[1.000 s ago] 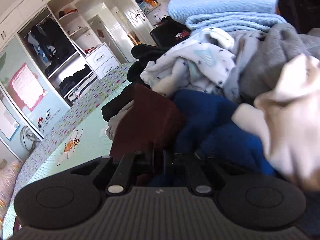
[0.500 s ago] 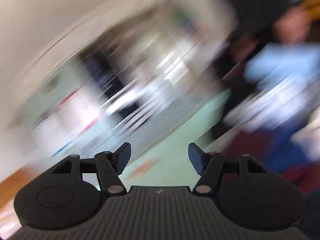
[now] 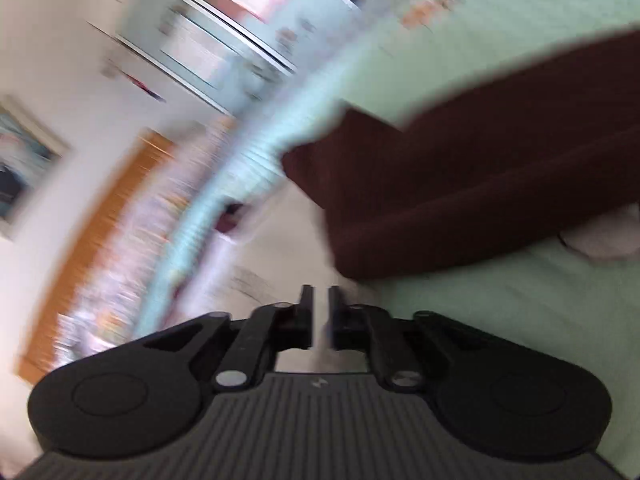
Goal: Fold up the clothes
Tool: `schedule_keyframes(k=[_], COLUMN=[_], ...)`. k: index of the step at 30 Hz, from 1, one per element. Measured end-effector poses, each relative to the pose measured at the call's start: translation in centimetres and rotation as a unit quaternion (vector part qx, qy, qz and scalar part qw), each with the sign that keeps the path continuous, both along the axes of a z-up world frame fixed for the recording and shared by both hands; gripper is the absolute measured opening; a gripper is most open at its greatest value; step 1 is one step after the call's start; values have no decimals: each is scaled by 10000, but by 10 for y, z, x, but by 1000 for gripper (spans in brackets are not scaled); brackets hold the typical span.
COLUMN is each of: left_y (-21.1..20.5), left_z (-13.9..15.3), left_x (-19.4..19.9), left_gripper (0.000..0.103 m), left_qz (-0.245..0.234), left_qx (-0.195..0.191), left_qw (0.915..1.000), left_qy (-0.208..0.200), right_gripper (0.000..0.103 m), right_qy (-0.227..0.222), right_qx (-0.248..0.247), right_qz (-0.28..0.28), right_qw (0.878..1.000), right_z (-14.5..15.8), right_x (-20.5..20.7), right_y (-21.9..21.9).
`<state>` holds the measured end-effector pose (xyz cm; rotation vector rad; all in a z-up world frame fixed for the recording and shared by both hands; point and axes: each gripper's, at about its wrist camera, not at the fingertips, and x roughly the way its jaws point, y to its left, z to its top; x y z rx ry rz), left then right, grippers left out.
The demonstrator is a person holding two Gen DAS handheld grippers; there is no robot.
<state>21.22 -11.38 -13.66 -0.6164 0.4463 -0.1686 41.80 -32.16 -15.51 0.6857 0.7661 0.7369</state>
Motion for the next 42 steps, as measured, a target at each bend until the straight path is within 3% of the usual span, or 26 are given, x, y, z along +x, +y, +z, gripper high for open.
schedule_keyframes(k=[1, 3, 4, 5, 7, 12, 14, 18, 22, 28, 30, 32, 34, 35, 38, 39, 41, 42], left_y=[0, 1, 1, 1, 1, -3, -3, -15, -51, -106, -126, -145, -164, -171, -188, -193, -199, -200], left_z=[0, 0, 0, 0, 1, 15, 26, 55, 80, 115, 116, 116, 110, 106, 94, 89, 77, 71], left_x=[0, 0, 0, 0, 0, 10, 21, 61, 125, 220, 244, 264, 271, 271, 267, 268, 276, 283], left_gripper=[102, 102, 102, 102, 102, 102, 102, 102, 102, 102, 102, 102, 102, 102, 102, 102, 102, 102], left_qz=[-1, -3, -4, -4, -2, 50, 177, -119, -609, -1338, -1492, -1668, -2139, -2404, -3317, -3512, -3796, -3939], left_qx=[0, -3, -7, -7, 12, 93, -121, -250, 476, 1590, 2361, 3260, 4345, 4712, 5234, 5343, 5457, 5382], left_qw=[10000, 10000, 10000, 10000, 10000, 9988, 9971, 9974, 9939, 9738, 9565, 9278, 8733, 8474, 7846, 7688, 7469, 7445], left_qy=[-1, -2, -1, 5, 30, 481, 731, 668, 783, 927, 841, 711, 530, 452, 178, 122, 165, 295], right_gripper=[30, 37, 39, 35, 0, 0, 0, 6, 43, 47, 47, 47, 46, 47, 48, 48, 49, 49], right_qy=[-187, -498, -477, -355, -339, -42, 50, 32, -269, -105, 10, 90, 103, 73, -67, -92, -85, -68], right_qx=[115, 114, -229, -819, -1828, -1185, -1034, -659, 114, 1022, 1356, 1611, 1686, 1646, 1428, 1404, 1460, 1502], right_qz=[-140, -483, -591, -621, -604, -874, -944, -1283, -1116, -1389, -1531, -1670, -1750, -1781, -1928, -1979, -2036, -2053], right_qw=[9997, 9975, 9969, 9941, 9807, 9891, 9901, 9895, 9933, 9850, 9789, 9727, 9700, 9701, 9708, 9701, 9681, 9671], right_z=[7, 12, 9, 2, -13, -21, -21, -12, -16, -25, -32, -38, -39, -37, -30, -29, -30, -30], right_x=[1, 10, 18, 27, 33, 27, 20, 10, 18, 17, 15, 14, 14, 13, 10, 7, 6, 5], right_y=[-4, -11, -10, -6, 1, -37, -48, -65, -73, -89, -97, -103, -107, -109, -112, -114, -116, -117])
